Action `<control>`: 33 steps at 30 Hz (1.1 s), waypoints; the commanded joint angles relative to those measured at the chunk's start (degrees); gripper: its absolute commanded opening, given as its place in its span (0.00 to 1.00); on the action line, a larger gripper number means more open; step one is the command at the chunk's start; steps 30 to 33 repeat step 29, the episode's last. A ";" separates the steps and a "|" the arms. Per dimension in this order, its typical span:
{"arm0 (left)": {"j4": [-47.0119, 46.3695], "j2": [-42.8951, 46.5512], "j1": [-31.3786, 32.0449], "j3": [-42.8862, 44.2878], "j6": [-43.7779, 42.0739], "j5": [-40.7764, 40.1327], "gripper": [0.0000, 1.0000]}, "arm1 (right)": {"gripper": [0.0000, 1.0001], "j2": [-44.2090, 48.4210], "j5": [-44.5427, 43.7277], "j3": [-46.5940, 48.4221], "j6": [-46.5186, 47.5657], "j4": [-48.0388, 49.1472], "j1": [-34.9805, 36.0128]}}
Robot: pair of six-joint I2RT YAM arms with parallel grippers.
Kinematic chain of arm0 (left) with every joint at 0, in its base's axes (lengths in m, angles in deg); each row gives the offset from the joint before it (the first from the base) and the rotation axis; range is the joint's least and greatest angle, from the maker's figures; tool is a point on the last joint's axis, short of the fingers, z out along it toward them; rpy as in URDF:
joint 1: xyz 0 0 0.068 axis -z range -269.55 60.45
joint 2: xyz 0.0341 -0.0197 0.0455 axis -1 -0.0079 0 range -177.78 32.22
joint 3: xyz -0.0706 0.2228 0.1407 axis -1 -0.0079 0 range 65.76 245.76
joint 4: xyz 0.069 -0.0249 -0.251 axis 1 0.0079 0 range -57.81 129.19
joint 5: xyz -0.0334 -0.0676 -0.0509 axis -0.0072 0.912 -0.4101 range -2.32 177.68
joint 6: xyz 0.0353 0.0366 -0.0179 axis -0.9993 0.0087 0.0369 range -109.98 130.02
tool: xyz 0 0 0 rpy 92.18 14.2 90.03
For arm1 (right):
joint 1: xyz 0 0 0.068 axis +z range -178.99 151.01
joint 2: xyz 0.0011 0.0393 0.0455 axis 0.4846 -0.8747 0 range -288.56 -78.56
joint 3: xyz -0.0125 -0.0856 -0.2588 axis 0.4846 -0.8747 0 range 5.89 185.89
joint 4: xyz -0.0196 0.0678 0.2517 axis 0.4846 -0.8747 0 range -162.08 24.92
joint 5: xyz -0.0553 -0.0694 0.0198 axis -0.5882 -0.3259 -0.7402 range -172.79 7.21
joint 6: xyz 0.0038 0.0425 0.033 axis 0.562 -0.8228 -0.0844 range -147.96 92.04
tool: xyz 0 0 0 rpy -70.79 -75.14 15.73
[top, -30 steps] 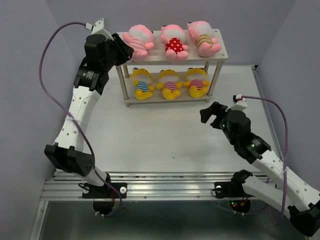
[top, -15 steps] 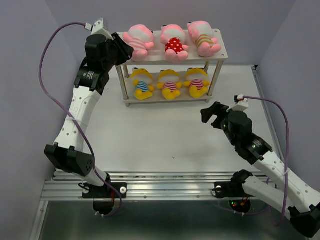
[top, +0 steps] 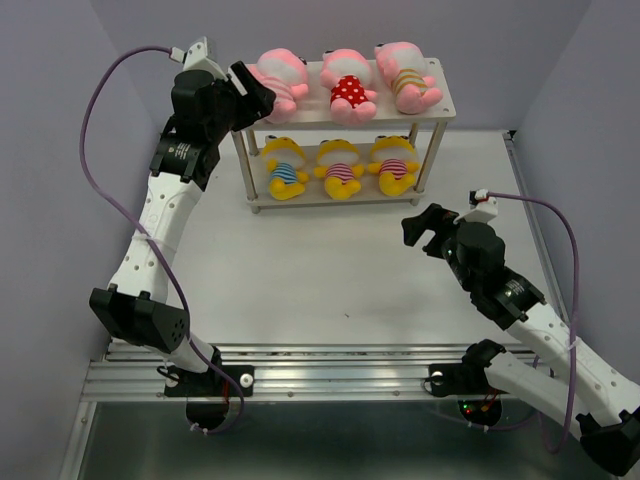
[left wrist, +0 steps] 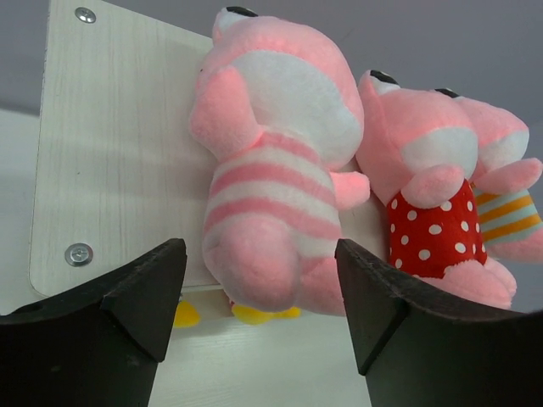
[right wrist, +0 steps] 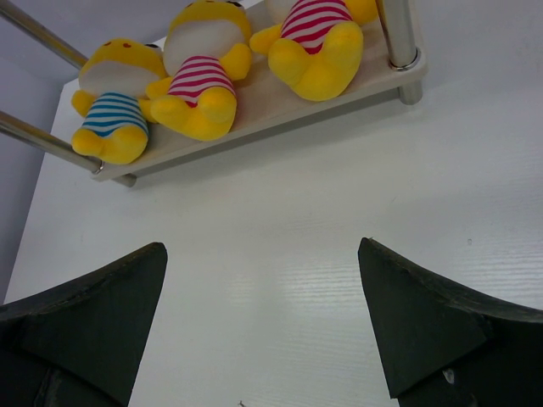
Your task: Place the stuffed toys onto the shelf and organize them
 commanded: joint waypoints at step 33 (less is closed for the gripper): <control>0.27 48.61 0.42 -48.12 9.82 -20.33 0.99 | 1.00 10.48 -6.90 -4.18 -5.31 -7.56 0.50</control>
